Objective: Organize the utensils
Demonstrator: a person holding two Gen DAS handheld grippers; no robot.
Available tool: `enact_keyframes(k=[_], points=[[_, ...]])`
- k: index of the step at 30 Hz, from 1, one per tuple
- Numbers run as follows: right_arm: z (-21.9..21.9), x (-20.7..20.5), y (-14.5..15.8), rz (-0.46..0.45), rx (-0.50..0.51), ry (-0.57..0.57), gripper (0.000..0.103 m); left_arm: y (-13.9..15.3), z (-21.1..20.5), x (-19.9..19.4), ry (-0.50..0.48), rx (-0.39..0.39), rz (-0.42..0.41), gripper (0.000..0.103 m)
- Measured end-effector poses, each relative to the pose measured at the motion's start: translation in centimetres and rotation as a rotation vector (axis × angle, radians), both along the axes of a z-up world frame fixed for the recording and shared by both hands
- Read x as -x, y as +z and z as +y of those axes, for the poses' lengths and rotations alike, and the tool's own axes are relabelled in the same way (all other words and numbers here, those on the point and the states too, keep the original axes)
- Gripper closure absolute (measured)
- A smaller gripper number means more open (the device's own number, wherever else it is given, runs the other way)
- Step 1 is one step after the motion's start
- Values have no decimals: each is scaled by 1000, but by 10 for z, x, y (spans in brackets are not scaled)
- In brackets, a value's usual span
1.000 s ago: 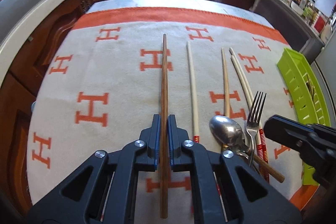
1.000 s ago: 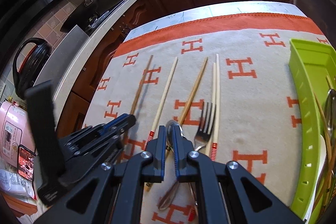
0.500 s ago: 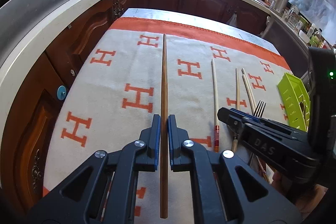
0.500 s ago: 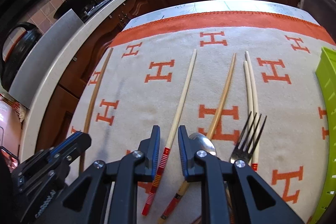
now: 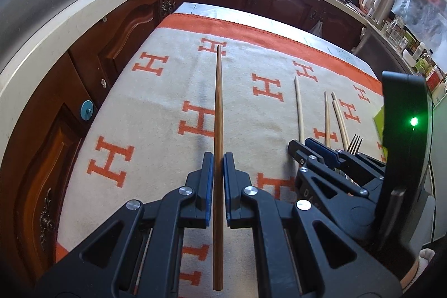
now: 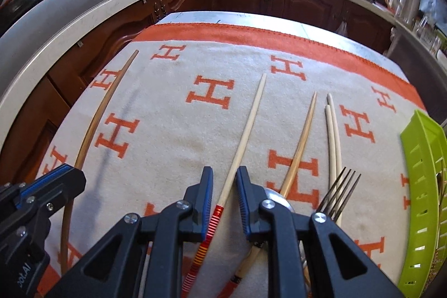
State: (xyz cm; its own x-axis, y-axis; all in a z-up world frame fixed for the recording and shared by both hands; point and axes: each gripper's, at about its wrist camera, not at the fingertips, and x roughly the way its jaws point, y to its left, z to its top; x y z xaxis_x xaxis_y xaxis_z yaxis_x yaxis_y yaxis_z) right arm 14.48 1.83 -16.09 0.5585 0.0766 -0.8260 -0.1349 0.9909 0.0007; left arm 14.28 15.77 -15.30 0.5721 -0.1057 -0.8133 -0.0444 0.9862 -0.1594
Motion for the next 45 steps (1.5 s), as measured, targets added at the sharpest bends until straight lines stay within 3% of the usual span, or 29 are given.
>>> enact_keyframes(k=[2,4,12,21,25,34,38,45], points=[[0,1,0,-10,3,-9,95,0,1,0,4,1,3,98],[-3,1,0,-5,-24,-16,97,0,1,0,8,3,6,98],[-38,7,16,30,-275,-49,98,13,1,8,16,-13,-6,99],[-91,48,63,-57,-378,-73,98,46,-29,28,-26,-4,-44,99],[-127,67,73,-76,-386,-113,98,60,-66,35,-94,12,-55,98],[-228,99,81,-106,-345,-240,98,80,-196,53,-326,7,-54,99],[-266,107,77,-100,-337,-282,97,75,-253,53,-404,28,-12,98],[-300,110,60,-54,-324,-320,97,52,-321,50,-450,45,80,98]])
